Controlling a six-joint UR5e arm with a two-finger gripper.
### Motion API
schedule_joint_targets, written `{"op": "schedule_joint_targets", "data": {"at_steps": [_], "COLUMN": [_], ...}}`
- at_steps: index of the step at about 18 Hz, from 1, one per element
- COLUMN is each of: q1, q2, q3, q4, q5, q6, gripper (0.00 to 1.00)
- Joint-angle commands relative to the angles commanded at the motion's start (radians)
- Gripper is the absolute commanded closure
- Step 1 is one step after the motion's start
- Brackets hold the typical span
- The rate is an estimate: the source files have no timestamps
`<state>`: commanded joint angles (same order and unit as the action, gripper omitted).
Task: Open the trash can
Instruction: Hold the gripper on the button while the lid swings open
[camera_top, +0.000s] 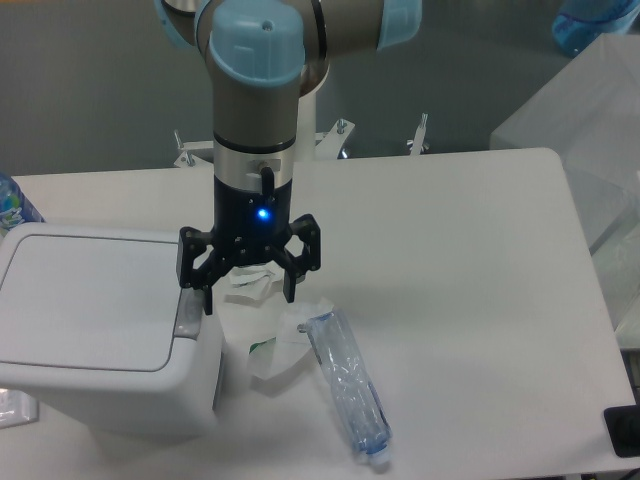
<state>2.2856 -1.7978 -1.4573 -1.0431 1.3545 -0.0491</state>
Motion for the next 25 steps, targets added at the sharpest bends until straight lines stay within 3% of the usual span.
{"op": "schedule_joint_targets", "data": {"at_steps": [16, 21, 23, 25], "q1": [0.0, 0.005, 0.008, 0.017], "q2": [-0.003, 0.005, -0.003, -0.005], "q3": [0.002, 0.08, 0.126, 0.133], "q4": [0.0, 0.002, 0.002, 0.0], "q5": [0.0, -0.008, -0.005, -0.002], "q6": [0.0, 0.026, 0.099, 0.211], "gripper": [0.0, 0.0, 0.0, 0.0]}}
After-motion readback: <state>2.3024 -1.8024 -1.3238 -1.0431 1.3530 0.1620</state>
